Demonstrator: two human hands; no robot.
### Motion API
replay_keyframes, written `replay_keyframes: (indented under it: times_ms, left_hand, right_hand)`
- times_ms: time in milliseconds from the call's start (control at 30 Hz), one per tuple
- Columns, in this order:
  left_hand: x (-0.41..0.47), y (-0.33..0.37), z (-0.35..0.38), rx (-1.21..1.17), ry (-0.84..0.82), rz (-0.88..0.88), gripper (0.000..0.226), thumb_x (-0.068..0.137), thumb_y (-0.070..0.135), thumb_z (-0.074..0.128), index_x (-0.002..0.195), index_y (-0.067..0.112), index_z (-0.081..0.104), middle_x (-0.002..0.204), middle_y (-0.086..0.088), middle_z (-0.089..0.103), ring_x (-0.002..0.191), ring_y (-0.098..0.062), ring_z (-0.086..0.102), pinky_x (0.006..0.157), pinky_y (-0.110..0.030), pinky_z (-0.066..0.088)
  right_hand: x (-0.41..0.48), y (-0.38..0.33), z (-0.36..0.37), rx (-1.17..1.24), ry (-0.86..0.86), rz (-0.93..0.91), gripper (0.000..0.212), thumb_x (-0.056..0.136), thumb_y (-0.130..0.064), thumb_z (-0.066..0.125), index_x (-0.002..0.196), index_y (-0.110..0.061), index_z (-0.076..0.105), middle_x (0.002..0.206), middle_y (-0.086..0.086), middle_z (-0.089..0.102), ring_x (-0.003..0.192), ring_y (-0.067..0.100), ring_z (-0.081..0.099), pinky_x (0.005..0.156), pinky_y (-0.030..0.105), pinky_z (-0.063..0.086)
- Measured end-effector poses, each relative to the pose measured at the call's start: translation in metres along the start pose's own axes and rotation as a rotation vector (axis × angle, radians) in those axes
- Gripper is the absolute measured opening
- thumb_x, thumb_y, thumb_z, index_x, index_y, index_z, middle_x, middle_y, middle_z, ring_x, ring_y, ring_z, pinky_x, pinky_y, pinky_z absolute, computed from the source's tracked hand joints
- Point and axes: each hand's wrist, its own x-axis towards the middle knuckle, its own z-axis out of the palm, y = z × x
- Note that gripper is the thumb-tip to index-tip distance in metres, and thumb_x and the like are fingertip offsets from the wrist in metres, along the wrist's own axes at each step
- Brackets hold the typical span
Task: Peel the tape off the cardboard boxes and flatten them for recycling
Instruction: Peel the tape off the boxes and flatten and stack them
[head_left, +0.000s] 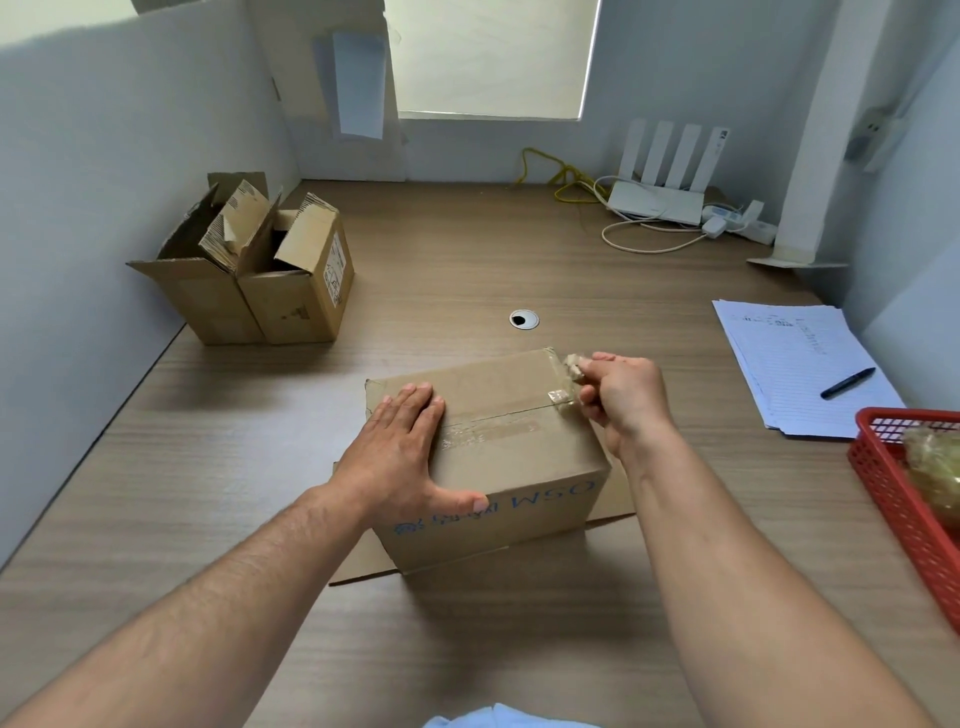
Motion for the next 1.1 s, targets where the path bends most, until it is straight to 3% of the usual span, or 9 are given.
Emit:
replay_keyframes:
  times_ms: [167, 267, 400, 467, 533, 700, 833, 967, 1100]
  left_hand:
    - [0.005, 0.005, 0.001, 0.027, -0.002, 0.002, 0.152, 0.032, 0.104, 0.012, 0.155, 0.016, -0.006, 0.161, 0.001, -0.015, 0.146, -0.013, -0.021, 0.116, -0.029, -0.015]
    - [0.005, 0.004, 0.000, 0.033, -0.019, -0.001, 0.150, 0.034, 0.104, 0.014, 0.154, 0.016, -0.007, 0.161, 0.000, -0.016, 0.146, -0.013, -0.021, 0.117, -0.030, -0.014]
    - [0.005, 0.009, -0.002, 0.051, -0.022, -0.008, 0.151, 0.035, 0.105, 0.016, 0.154, 0.014, -0.006, 0.161, -0.002, -0.015, 0.146, -0.015, -0.021, 0.119, -0.034, -0.012]
    - [0.004, 0.015, -0.003, 0.065, -0.018, -0.033, 0.152, 0.035, 0.105, 0.016, 0.154, 0.012, -0.004, 0.161, -0.004, -0.016, 0.146, -0.017, -0.022, 0.119, -0.038, -0.013]
    - [0.005, 0.028, -0.003, 0.083, -0.006, -0.044, 0.154, 0.031, 0.104, 0.010, 0.154, 0.012, -0.005, 0.160, -0.007, -0.020, 0.145, -0.019, -0.025, 0.119, -0.042, -0.013]
    - [0.012, 0.056, 0.007, 0.125, -0.028, -0.009, 0.130, 0.060, 0.094, 0.039, 0.153, 0.020, -0.016, 0.159, -0.005, -0.023, 0.145, -0.020, -0.025, 0.118, -0.044, -0.013]
    - [0.011, 0.045, 0.007, 0.166, -0.005, 0.009, 0.117, 0.069, 0.087, 0.042, 0.153, 0.027, -0.013, 0.161, -0.001, -0.019, 0.146, -0.018, -0.022, 0.119, -0.041, -0.011]
    - [0.004, 0.017, 0.003, 0.188, -0.014, 0.054, 0.136, 0.037, 0.105, 0.003, 0.152, 0.033, -0.014, 0.160, 0.004, -0.019, 0.145, -0.012, -0.022, 0.119, -0.037, -0.013]
    - [-0.007, -0.003, 0.001, 0.186, -0.026, 0.044, 0.139, 0.030, 0.103, -0.010, 0.151, 0.034, -0.014, 0.160, 0.005, -0.020, 0.139, -0.006, -0.027, 0.118, -0.034, -0.015]
  right_hand:
    - [-0.001, 0.012, -0.008, -0.349, 0.034, -0.017, 0.017, 0.091, 0.000, 0.045, 0.089, -0.006, 0.062, 0.062, 0.008, 0.059, 0.031, 0.004, 0.048, 0.032, 0.018, 0.033]
    - [0.000, 0.015, -0.007, -0.662, 0.061, -0.187, 0.024, 0.092, -0.009, 0.042, 0.080, -0.008, 0.062, 0.072, 0.015, 0.064, 0.066, 0.027, 0.065, 0.057, 0.034, 0.051]
    - [-0.012, 0.011, -0.002, -0.952, -0.024, -0.326, 0.054, 0.099, -0.049, 0.034, 0.063, -0.012, 0.051, 0.078, 0.011, 0.055, 0.078, 0.030, 0.051, 0.059, 0.032, 0.032]
    - [-0.015, 0.016, 0.001, -1.117, -0.012, -0.331, 0.055, 0.090, -0.064, 0.043, 0.086, -0.012, 0.062, 0.099, 0.011, 0.054, 0.092, 0.031, 0.055, 0.070, 0.032, 0.042]
    - [-0.014, 0.020, 0.001, -1.279, 0.012, -0.381, 0.052, 0.086, -0.056, 0.055, 0.114, -0.012, 0.060, 0.119, 0.011, 0.043, 0.108, 0.029, 0.051, 0.084, 0.034, 0.045]
    - [-0.014, 0.024, -0.006, -1.250, 0.028, -0.460, 0.032, 0.099, -0.028, 0.045, 0.119, -0.006, 0.056, 0.120, 0.014, 0.050, 0.107, 0.032, 0.054, 0.080, 0.034, 0.043]
    - [-0.004, 0.018, -0.011, -0.858, 0.093, -0.303, 0.031, 0.095, -0.016, 0.049, 0.124, -0.007, 0.046, 0.115, 0.017, 0.062, 0.104, 0.035, 0.059, 0.082, 0.036, 0.046]
    - [-0.002, 0.032, -0.011, -0.704, 0.029, -0.181, 0.008, 0.093, -0.019, 0.048, 0.094, -0.016, 0.055, 0.096, 0.006, 0.067, 0.088, 0.030, 0.063, 0.074, 0.038, 0.052]
    - [-0.013, 0.043, -0.011, -1.010, -0.047, -0.315, 0.034, 0.101, -0.027, 0.033, 0.093, -0.008, 0.059, 0.102, 0.013, 0.060, 0.090, 0.029, 0.055, 0.068, 0.031, 0.033]
